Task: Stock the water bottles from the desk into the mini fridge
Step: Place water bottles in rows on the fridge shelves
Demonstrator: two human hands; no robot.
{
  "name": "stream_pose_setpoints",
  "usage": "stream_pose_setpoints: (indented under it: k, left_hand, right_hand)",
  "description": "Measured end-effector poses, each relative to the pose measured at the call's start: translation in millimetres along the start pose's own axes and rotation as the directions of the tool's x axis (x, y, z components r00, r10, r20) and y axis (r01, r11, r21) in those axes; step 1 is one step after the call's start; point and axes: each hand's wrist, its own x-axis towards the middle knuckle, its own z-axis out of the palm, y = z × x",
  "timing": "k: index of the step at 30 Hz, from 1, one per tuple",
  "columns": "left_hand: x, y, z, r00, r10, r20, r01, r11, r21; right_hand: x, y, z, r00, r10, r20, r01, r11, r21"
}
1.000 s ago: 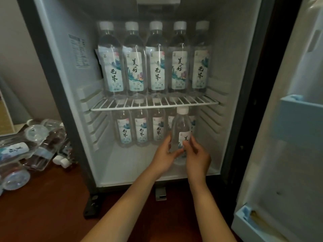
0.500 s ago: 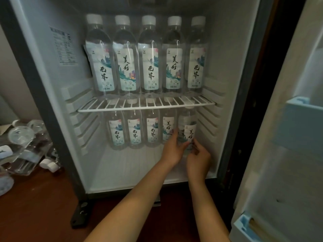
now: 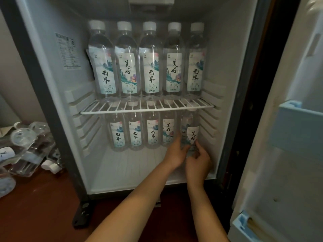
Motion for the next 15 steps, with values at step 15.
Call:
stream_pose_setpoints:
  k: [15]
  left_hand:
    - [-123,-2,-94,0.957,-0.222,-0.186,0.194,0.968,-0.161]
  right_hand:
    - [-82,-22,30,0.925,-0.082,0.371,0.009,0.981,0.196]
